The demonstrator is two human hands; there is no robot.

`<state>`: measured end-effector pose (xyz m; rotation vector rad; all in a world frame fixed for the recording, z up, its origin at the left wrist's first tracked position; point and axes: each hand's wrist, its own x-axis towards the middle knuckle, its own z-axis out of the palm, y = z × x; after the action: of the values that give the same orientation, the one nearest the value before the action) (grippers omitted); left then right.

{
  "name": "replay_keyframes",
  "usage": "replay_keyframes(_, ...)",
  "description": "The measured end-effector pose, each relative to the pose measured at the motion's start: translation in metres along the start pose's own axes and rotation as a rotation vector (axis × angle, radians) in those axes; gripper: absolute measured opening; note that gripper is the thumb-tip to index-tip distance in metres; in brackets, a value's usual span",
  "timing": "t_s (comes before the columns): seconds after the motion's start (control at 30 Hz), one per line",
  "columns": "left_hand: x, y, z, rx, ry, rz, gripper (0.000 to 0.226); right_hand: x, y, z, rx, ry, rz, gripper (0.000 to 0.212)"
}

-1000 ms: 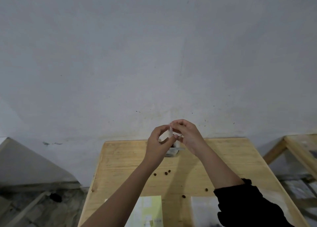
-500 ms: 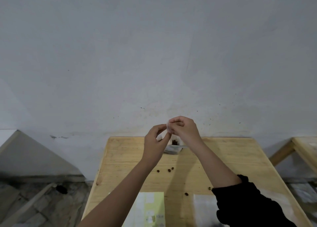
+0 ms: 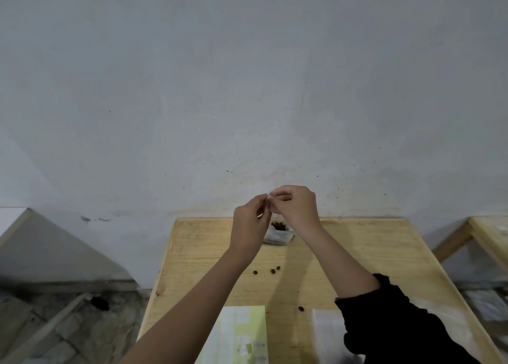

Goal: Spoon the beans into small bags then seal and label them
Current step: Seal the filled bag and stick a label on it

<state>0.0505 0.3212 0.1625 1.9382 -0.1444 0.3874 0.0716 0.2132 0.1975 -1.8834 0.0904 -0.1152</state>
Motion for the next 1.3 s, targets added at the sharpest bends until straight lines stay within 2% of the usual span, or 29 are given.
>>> replay_keyframes(0.07,0.002,-0.001,0.001,0.047,-0.008,0.014,0.02,0.001,0.001,0.002,-0.007,0.024,-0.014,0.012)
replay_keyframes(0.17,0.005,-0.004,0.001,0.077,-0.018,0.042,0.021,0.003,0.003,0.003,-0.03,0.039,-0.02,0.01)
replay_keyframes(0.33,0.013,-0.016,-0.004,0.107,-0.13,0.046,0.012,0.008,0.006,-0.002,-0.196,-0.015,-0.053,0.014)
replay_keyframes(0.57,0.021,-0.017,0.001,0.174,-0.151,0.029,0.011,0.014,0.008,-0.003,-0.283,-0.06,-0.093,0.039)
replay_keyframes(0.83,0.02,-0.019,0.006,0.21,-0.127,0.008,0.013,0.016,0.01,0.002,-0.355,-0.073,-0.128,0.016)
replay_keyframes(1.03,0.023,-0.019,0.009,0.222,-0.163,-0.01,0.014,0.019,0.008,0.0,-0.445,-0.108,-0.147,0.018)
replay_keyframes(1.17,0.031,-0.023,-0.002,0.213,-0.106,-0.073,0.028,0.023,0.021,-0.011,-0.604,-0.129,-0.161,0.023)
replay_keyframes(1.3,0.04,-0.025,-0.003,0.18,-0.16,-0.046,0.022,0.019,0.027,-0.014,-0.529,-0.033,-0.137,0.018)
